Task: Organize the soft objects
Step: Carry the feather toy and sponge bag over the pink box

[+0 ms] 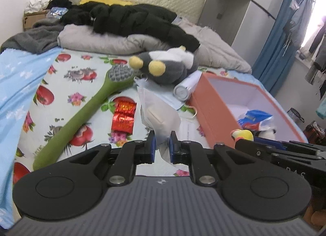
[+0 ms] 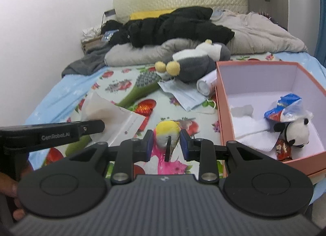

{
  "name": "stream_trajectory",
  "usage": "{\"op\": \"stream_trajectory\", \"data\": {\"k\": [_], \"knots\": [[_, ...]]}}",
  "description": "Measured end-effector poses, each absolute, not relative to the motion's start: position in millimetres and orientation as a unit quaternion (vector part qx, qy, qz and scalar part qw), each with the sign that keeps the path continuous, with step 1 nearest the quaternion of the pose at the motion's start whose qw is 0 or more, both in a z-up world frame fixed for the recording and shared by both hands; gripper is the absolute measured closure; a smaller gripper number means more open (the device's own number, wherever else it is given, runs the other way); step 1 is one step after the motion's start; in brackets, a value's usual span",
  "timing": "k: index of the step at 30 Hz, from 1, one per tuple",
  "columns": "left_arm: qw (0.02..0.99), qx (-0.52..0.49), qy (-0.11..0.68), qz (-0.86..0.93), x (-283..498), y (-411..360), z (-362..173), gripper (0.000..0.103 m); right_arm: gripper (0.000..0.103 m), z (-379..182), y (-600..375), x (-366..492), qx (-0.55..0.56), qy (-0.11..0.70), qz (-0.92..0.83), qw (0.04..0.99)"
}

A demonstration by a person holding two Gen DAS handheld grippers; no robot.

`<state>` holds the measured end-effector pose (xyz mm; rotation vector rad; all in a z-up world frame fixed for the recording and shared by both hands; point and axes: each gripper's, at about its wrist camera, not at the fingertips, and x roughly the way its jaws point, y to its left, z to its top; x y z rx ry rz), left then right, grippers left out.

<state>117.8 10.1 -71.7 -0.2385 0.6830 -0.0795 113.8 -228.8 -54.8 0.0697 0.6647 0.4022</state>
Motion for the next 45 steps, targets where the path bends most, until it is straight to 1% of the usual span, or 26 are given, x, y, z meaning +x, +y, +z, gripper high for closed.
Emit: {"op": "stream_trajectory", "data": {"k": [9,16,24,37,45], "knots": [[0.939,-0.125,0.314,-0.057,95.8,1.0,-30.2,0.088,0.071,-23.9,-243.8,97.7,0.046,0.302,0.201,0.931],[0.938,-0.128,0.310,-0.089,99.2,-24.4,-19.2,0.087,0.071,-9.8,-270.6,93.0,0.056,0.292,0.181,0.938],[0.933,-0.129,0.304,-0.143,111.0,-66.2,-13.4,0.087,0.071,-11.7,-312.1,85.9,0.071,0.292,0.129,0.945],[0.919,-0.111,0.326,-0.194,179.4,-121.3,-21.6,0.087,0.071,-33.7,-349.7,136.7,0.090,0.305,0.086,0.944],[0.899,-0.095,0.370,-0.213,234.6,-156.6,-41.6,0.087,0.071,-53.7,-368.7,171.2,0.099,0.333,0.067,0.935]]}}
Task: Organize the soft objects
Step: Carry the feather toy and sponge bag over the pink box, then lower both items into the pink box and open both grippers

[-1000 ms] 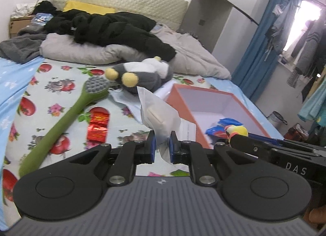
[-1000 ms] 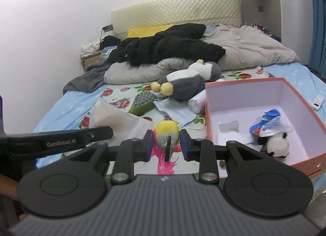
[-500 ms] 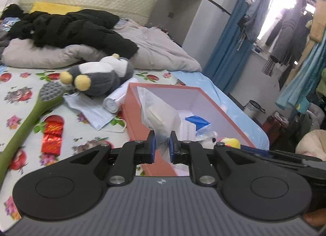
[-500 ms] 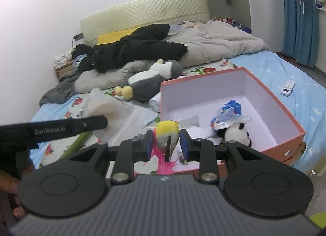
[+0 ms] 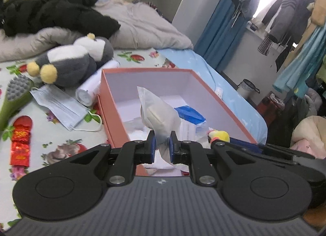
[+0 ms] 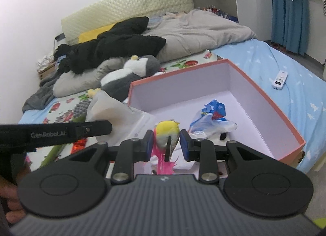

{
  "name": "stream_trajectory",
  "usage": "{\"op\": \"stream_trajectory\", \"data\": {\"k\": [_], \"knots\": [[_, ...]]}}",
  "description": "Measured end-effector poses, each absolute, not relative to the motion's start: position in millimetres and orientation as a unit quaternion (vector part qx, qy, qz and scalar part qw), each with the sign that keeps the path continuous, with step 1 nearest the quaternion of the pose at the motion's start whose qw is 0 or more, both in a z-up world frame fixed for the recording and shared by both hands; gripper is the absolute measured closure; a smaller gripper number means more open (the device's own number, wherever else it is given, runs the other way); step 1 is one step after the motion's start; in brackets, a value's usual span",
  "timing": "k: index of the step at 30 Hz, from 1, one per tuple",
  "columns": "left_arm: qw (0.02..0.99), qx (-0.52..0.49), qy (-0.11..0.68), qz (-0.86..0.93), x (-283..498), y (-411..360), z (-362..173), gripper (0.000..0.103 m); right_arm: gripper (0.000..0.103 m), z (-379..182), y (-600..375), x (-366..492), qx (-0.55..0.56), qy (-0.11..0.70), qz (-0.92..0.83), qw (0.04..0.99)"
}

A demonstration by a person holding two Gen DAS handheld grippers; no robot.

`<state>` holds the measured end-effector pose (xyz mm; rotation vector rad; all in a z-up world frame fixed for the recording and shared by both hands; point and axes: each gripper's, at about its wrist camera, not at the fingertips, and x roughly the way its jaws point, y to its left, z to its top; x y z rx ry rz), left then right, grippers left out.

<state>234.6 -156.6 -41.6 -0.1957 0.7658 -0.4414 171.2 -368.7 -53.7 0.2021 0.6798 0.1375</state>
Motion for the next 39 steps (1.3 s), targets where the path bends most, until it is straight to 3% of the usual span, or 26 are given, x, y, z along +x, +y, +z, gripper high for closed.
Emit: {"op": "stream_trajectory", "data": {"k": [19,21,23,24,39], "knots": [[0.882,-0.092,0.424,-0.182,304.6,-189.8,-78.2,0.087,0.070,-93.0,-397.5,218.8,0.129,0.382,0.068,0.912],[0.883,-0.088,0.424,-0.179,306.8,-192.7,-80.4,0.077,0.064,-96.6,-400.1,221.9,0.131,0.387,0.069,0.910],[0.885,-0.088,0.423,-0.174,308.8,-194.7,-81.1,0.053,0.054,-99.7,-403.2,224.7,0.130,0.394,0.065,0.908],[0.884,-0.087,0.425,-0.173,310.3,-195.5,-81.7,0.051,0.051,-100.4,-405.7,225.2,0.131,0.394,0.063,0.907],[0.899,-0.062,0.394,-0.179,294.4,-204.8,-60.5,0.050,0.048,-87.3,-413.2,205.6,0.149,0.371,0.079,0.913]]}}
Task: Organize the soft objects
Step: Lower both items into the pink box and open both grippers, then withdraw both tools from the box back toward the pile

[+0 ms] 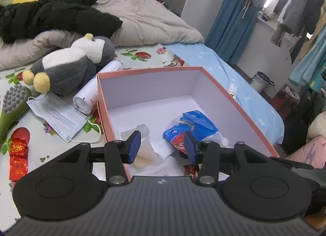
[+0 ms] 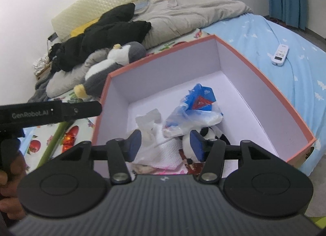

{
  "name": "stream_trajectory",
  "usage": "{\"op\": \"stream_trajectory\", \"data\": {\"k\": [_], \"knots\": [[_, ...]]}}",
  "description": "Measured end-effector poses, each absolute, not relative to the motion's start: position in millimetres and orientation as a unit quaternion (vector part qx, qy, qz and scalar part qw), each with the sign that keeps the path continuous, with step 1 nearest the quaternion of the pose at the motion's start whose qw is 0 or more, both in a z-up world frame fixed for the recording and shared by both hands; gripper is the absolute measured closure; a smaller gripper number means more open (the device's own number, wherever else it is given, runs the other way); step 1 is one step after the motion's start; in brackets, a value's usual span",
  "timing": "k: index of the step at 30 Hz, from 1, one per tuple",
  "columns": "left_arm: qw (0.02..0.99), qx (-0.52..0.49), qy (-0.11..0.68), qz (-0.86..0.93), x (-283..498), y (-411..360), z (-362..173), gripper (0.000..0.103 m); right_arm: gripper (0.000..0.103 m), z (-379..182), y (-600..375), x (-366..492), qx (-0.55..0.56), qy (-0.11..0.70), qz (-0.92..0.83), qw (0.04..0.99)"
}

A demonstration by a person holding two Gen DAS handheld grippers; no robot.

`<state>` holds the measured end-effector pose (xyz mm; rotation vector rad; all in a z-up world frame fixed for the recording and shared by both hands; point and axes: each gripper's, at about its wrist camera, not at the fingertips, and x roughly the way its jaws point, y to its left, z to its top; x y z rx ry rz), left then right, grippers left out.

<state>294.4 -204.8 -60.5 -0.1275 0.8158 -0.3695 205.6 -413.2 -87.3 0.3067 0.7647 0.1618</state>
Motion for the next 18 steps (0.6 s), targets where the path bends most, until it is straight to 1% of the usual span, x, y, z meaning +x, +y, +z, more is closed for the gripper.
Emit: {"op": "stream_trajectory", "data": {"k": [11,18], "knots": [[0.913,-0.054,0.358,-0.186,240.1,-181.4,-26.7,0.050,0.048,-51.2,-386.2,163.6,0.136,0.327,0.092,0.930],[0.918,-0.060,0.345,-0.183,195.5,-153.7,-14.0,0.050,0.047,-38.5,-364.7,133.5,0.133,0.318,0.105,0.933]]}}
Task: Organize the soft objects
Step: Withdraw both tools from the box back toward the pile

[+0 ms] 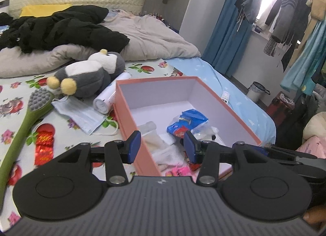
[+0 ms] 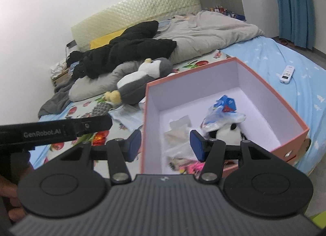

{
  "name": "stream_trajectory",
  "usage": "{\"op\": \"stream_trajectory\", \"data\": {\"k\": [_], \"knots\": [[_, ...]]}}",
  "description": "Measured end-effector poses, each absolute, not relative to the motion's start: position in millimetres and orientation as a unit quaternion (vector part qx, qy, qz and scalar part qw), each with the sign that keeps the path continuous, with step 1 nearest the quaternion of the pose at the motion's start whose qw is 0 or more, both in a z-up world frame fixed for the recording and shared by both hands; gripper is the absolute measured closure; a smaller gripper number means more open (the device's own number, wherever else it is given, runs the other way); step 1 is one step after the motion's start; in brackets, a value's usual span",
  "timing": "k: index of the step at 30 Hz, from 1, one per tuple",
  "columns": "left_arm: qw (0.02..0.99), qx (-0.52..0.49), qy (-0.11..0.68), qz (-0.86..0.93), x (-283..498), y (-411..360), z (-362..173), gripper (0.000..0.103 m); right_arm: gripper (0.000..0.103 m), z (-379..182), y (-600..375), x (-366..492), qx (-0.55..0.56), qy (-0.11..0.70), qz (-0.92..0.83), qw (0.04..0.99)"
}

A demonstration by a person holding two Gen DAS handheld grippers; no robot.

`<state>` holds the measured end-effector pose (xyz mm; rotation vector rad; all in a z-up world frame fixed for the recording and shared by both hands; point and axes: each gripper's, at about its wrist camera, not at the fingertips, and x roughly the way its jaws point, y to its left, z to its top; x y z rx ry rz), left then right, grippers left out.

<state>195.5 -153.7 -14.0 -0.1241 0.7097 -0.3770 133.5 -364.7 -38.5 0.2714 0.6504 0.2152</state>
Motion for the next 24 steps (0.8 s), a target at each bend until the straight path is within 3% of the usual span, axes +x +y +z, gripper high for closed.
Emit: {"op": "stream_trajectory", "data": {"k": [24], "knots": [[0.935,-0.102,0.327,-0.089,90.8,-39.1,-13.4,0.050,0.048,-41.3,-283.8,82.7,0.080,0.325,0.181,0.925]]}}
